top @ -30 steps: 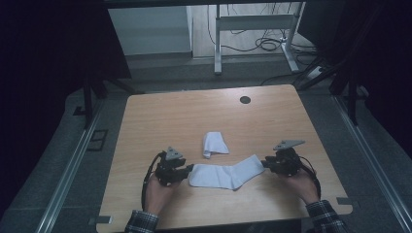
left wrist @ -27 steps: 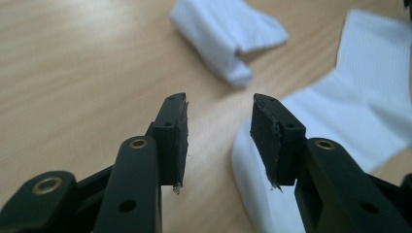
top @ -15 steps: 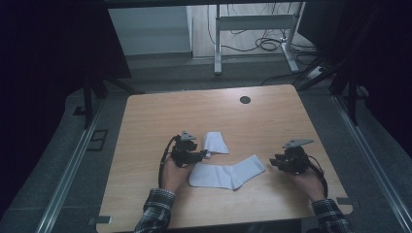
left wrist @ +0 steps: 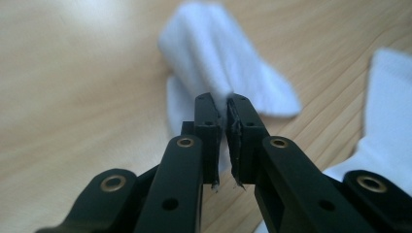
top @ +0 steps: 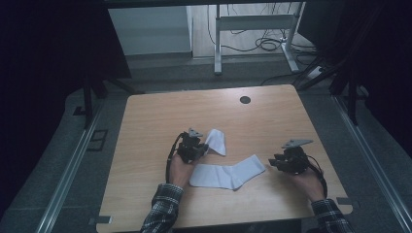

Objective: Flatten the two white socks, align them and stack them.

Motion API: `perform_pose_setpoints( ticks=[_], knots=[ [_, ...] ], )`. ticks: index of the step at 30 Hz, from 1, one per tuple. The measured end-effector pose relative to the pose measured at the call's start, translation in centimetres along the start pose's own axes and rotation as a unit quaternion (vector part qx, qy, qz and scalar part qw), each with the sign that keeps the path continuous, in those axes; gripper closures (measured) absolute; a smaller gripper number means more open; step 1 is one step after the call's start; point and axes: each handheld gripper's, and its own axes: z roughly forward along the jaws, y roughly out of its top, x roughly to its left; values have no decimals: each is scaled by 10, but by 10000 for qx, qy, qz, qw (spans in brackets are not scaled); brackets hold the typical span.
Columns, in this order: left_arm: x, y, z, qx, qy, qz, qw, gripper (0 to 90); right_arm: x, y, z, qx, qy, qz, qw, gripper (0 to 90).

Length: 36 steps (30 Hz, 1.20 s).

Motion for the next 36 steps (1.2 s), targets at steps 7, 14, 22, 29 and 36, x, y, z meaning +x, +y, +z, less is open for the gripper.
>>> perform_pose_setpoints(
  ticks=[7,14,22,29,36],
  knots=[
    [-12,21,-26,-299,-60,247,9992,803,2,1,1,34,3,-41,10000,619],
    [-14,8,-15,-57,134,478,9987,635,1,0,0,15,3,-7,10000,617],
    [17,2,-31,-310,377,52,9988,566,0,1,2,22,1,-19,10000,614],
    [23,-15,-11,-84,357,-83,9993,582,1,3,1,-22,11,-16,10000,609],
    [24,-28,12,64,202,-158,9996,604,3,7,1,-63,18,-32,10000,608]
  ],
)
